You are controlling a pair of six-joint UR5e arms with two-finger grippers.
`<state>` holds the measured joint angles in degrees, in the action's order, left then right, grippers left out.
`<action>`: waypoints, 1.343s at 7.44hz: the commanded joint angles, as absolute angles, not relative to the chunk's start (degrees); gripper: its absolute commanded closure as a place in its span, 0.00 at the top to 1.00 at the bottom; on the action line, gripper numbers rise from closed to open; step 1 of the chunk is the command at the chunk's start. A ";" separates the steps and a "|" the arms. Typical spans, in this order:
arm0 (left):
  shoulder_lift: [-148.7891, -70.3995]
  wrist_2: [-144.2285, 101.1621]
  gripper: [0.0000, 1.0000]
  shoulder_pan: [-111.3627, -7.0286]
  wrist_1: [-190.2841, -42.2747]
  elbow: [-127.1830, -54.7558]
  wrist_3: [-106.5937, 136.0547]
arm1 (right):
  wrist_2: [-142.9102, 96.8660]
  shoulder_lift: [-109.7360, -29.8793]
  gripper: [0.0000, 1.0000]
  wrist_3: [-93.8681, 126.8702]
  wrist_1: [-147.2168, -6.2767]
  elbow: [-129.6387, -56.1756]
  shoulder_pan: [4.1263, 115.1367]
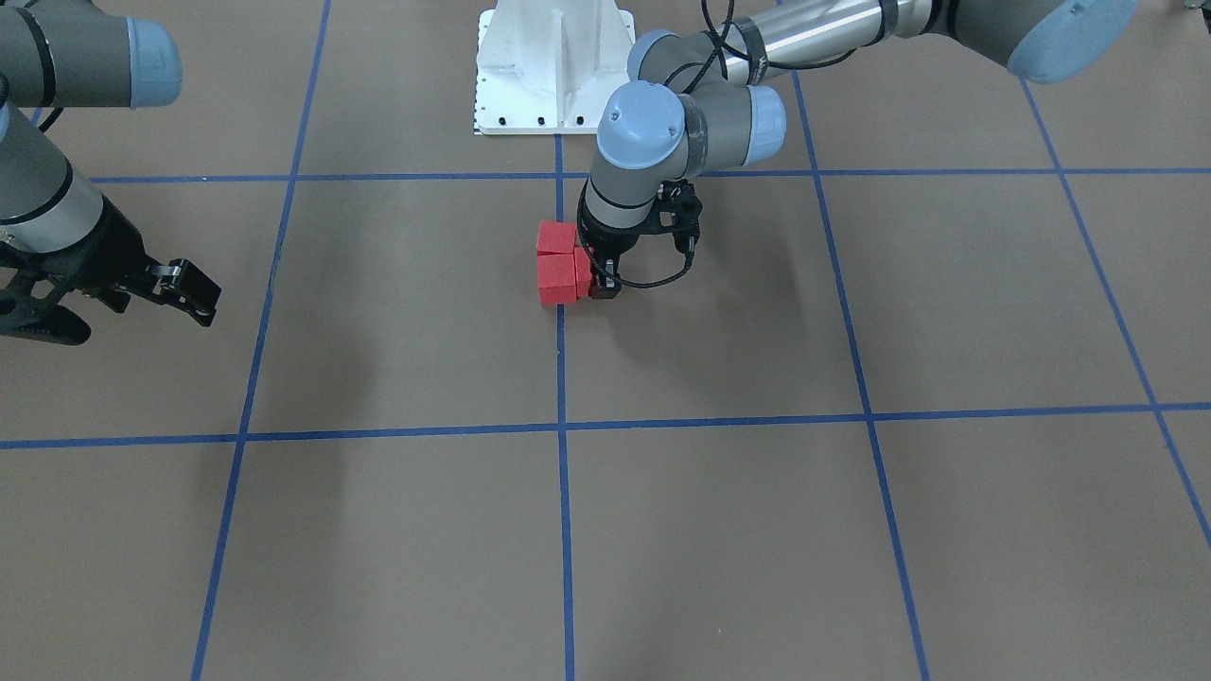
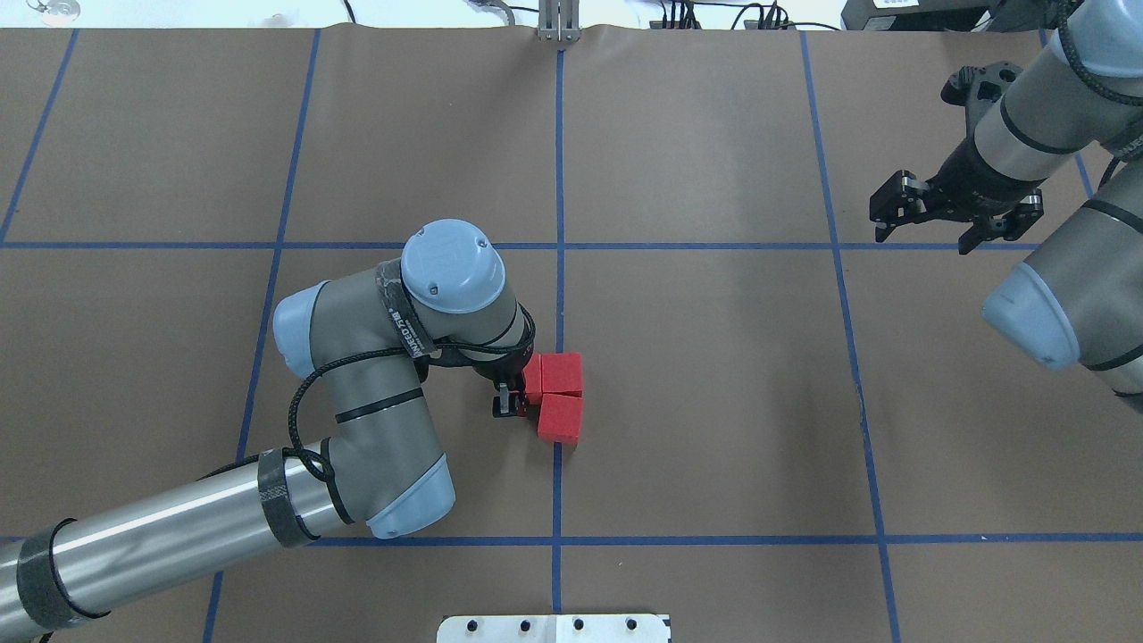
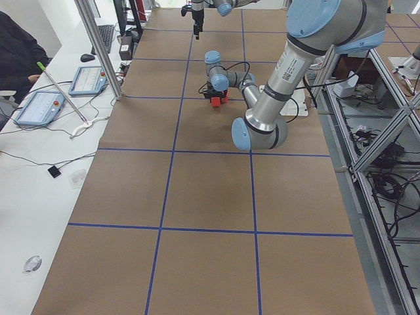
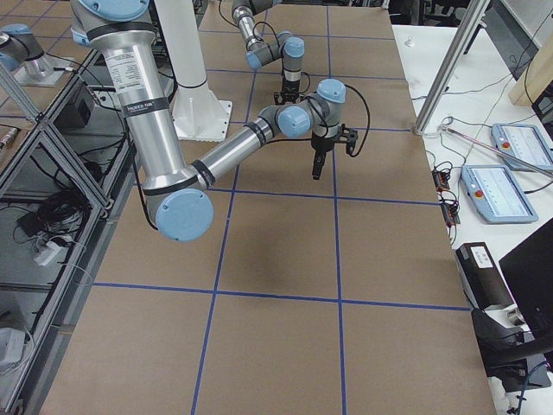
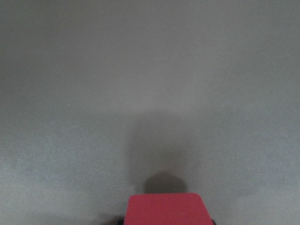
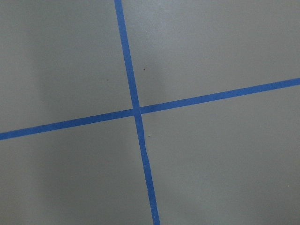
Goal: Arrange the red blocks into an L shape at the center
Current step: 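Press the held cube against the center cubes with the left gripper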
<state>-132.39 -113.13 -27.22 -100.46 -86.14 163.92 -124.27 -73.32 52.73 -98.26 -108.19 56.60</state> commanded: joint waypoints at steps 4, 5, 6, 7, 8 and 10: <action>-132.54 -112.59 1.00 -27.07 -100.46 -85.96 164.09 | -124.28 -73.30 0.99 52.73 -98.26 -108.19 56.60; -132.97 -112.59 1.00 -27.07 -100.46 -86.04 164.00 | -124.28 -73.30 0.99 52.73 -98.26 -108.19 56.60; -133.15 -112.59 1.00 -27.16 -100.37 -86.31 163.92 | -124.28 -73.30 0.99 52.73 -98.26 -108.19 56.60; -133.07 -112.76 1.00 -27.33 -100.20 -87.35 163.65 | -124.28 -73.30 0.99 52.73 -98.26 -108.19 56.60; -132.63 -112.94 1.00 -27.94 -99.85 -89.54 163.39 | -124.28 -73.30 0.99 52.73 -98.26 -108.19 56.60; -129.57 -114.94 1.00 -30.04 -95.74 -95.15 161.82 | -124.28 -73.30 0.99 52.73 -98.26 -108.19 56.60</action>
<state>-131.43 -113.44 -28.63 -98.48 -91.38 163.03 -124.24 -73.30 52.73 -98.26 -108.19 56.60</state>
